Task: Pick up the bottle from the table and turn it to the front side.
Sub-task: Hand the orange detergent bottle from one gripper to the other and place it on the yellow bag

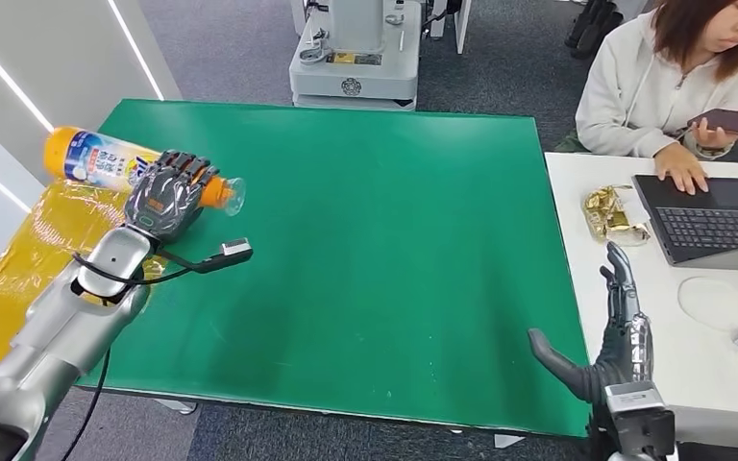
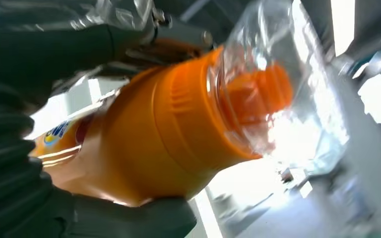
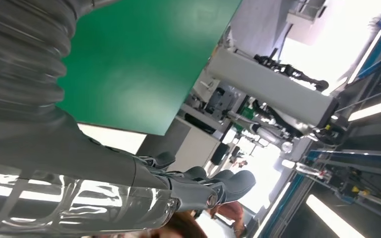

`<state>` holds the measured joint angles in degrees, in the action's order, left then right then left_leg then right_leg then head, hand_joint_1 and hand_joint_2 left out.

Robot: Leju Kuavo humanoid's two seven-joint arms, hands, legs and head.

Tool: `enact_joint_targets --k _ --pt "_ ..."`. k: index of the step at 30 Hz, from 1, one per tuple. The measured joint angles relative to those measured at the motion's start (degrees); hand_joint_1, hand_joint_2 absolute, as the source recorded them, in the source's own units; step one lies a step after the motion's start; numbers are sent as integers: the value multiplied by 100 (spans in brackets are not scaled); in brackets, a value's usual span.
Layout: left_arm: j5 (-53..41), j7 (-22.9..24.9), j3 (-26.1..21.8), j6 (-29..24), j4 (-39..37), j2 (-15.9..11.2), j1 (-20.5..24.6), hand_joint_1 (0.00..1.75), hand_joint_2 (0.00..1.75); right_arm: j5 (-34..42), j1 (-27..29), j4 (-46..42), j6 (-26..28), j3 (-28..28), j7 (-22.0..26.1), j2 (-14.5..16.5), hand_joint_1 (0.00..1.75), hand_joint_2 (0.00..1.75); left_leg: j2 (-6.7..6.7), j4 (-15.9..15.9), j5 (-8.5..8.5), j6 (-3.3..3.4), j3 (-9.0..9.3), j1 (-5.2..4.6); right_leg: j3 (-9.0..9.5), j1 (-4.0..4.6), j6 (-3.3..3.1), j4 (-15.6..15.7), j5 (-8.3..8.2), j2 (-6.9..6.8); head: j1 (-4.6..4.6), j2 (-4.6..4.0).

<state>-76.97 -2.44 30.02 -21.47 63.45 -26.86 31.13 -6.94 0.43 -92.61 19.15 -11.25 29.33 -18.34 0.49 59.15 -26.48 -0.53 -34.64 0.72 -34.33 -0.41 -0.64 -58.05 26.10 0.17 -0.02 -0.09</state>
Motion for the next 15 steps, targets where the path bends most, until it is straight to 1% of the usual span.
enact_joint_targets --k 3,5,7,10,12,15 --pt "10 176 -389 103 350 -269 -763 175 175 -216 210 -212 -150 201 -99 129 0 175 13 0 -7 -5 3 1 -8 1 -4 1 8 13 -2 0" --pt "-35 220 -677 247 562 -374 -1230 175 175 -365 319 -351 -288 350 -118 243 0 175 7 -1 -10 -7 1 2 -10 2 -5 1 18 7 -1 0" --pt "-133 231 -925 423 698 -420 -1602 175 175 -527 392 -472 -443 495 -104 373 0 175 1 -1 -12 -9 -1 4 -9 3 -4 1 23 2 -1 0" --pt "-260 228 -1186 528 719 -384 -1931 175 175 -736 426 -585 -584 616 -66 541 0 175 -1 -2 -12 -8 -2 6 -7 3 -4 2 24 -1 0 0" --pt "-321 202 -1326 521 651 -288 -2058 175 175 -829 428 -638 -624 643 -52 621 0 175 -2 -2 -12 -8 -2 5 -5 3 -4 2 24 -1 1 0" --pt "-442 112 -1452 378 361 -97 -2121 175 175 -882 405 -687 -657 646 -106 694 0 175 -6 -1 -12 -8 0 5 0 3 -4 2 22 -6 1 0"
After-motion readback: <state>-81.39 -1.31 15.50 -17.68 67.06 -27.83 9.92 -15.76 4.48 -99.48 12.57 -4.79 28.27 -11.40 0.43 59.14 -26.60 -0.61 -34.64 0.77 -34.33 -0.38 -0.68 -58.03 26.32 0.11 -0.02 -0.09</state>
